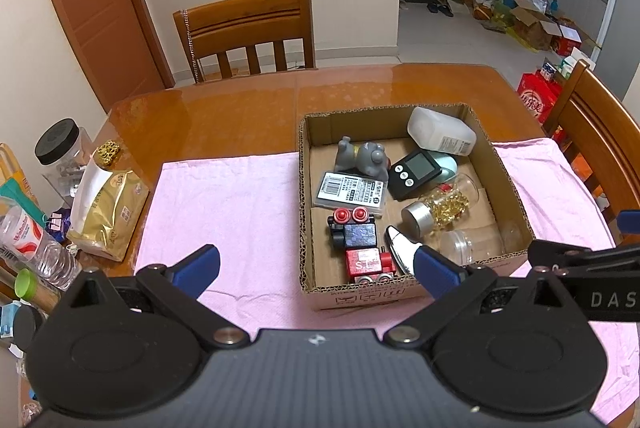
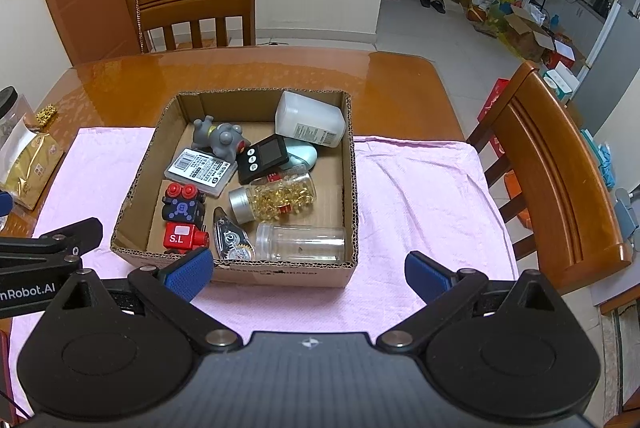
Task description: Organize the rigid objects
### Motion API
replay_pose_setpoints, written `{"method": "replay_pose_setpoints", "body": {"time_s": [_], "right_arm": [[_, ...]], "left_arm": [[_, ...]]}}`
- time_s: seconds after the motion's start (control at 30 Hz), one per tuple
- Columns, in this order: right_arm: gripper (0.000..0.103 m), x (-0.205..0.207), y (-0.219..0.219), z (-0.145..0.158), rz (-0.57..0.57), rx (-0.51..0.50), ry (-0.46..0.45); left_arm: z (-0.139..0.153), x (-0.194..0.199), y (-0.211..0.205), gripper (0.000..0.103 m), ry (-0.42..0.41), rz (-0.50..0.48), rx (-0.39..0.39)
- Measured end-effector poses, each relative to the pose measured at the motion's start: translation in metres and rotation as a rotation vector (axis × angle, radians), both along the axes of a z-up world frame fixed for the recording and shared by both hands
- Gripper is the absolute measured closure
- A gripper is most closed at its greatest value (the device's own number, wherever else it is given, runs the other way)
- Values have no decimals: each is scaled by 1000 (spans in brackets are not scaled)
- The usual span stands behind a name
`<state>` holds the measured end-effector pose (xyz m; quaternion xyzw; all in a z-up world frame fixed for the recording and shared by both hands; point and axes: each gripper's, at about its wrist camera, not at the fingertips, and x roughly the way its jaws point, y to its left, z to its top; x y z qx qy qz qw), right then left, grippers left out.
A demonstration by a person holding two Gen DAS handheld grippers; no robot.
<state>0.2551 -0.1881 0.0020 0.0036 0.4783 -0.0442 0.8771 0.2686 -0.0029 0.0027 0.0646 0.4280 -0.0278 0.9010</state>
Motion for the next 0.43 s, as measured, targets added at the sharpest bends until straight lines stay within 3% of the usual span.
{"method": "replay_pose_setpoints", "body": {"time_s": [0.43], "right_arm": [[0,-5,2,2,5,-3,-5]], "left_arm": [[2,-3,1,1,-3,6,-2]]}}
